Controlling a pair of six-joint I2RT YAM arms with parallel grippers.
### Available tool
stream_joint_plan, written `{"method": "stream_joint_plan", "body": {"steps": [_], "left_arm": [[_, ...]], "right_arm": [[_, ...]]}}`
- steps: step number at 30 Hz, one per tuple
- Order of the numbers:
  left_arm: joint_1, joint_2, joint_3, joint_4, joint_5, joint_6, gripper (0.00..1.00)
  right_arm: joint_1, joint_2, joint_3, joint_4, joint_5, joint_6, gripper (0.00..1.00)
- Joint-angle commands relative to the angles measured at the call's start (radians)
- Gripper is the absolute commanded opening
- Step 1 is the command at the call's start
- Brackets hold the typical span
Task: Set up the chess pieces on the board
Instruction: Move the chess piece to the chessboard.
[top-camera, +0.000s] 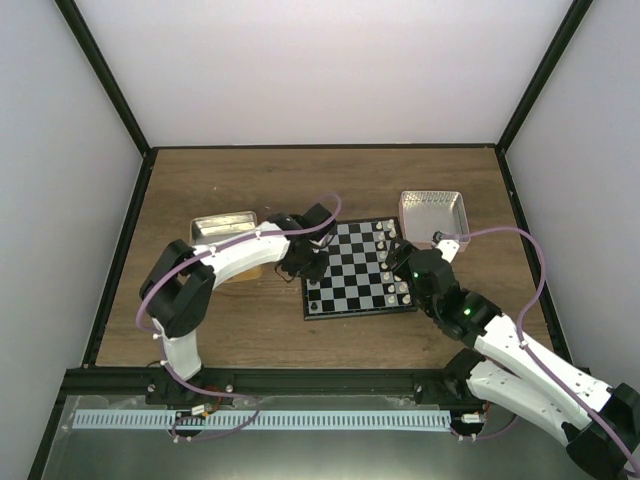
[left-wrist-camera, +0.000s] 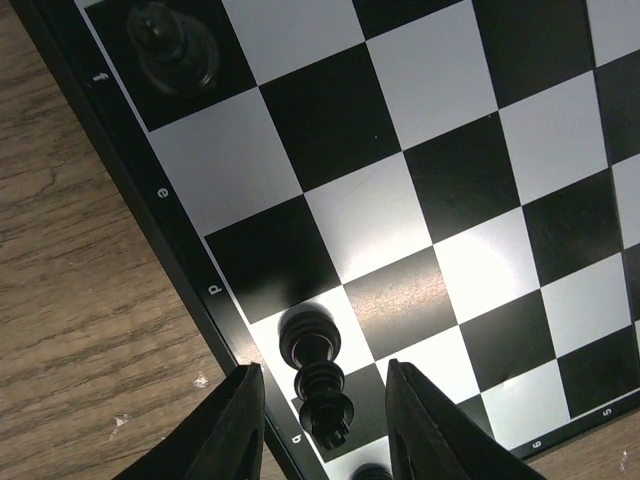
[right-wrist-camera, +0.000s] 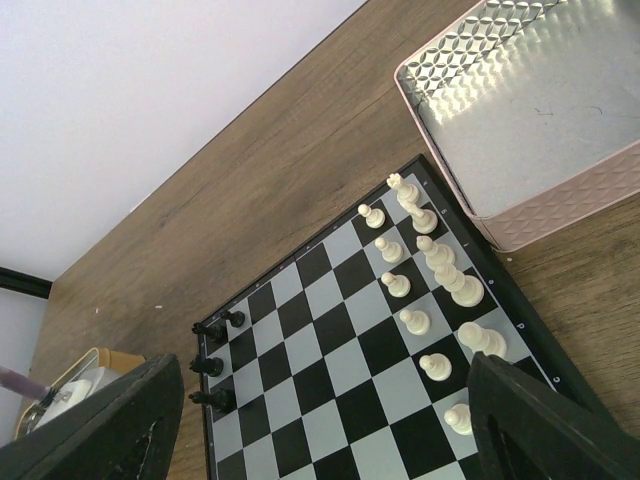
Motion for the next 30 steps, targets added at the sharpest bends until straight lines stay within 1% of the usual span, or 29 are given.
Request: {"method": "stream_joint_plan", "body": {"steps": [1, 3, 7, 9, 12, 16, 22, 30], "left_arm": [[-0.004, 0.025, -0.011, 0.000, 0.017, -0.010, 0.35], [-0.006, 0.027, -0.012, 0.002, 0.018, -0.010, 0.32], [-0.006, 0.027, -0.006, 0.002, 0.000, -0.013, 0.21], [-0.005, 0.024, 0.000, 0.004, -0.018, -0.017, 0.19], [-0.004, 0.029, 0.031, -0.004, -0.071, -0.012, 0.18], [0.012, 0.070, 0.113, -0.044, -0.127, 0.000, 0.18], [0.033, 0.115, 0.162, -0.029, -0.106, 0.010, 0.18], [0.056, 0.135, 0.155, -0.005, -0.112, 0.001, 0.18]], "right_arm": [[-0.006, -0.012, 0.011, -0.007, 0.033, 0.010, 0.80], [-0.006, -0.012, 0.009, -0.009, 0.033, 0.011, 0.79], [-0.006, -0.018, 0.006, -0.012, 0.034, 0.014, 0.79], [-0.006, -0.020, 0.005, -0.012, 0.035, 0.014, 0.79], [-0.006, -0.020, 0.007, -0.011, 0.036, 0.013, 0.79], [-0.006, -0.022, 0.005, -0.013, 0.040, 0.013, 0.79], [-0.006, -0.025, 0.000, -0.018, 0.041, 0.019, 0.79], [-0.006, -0.032, -0.003, -0.023, 0.052, 0.018, 0.80]]}}
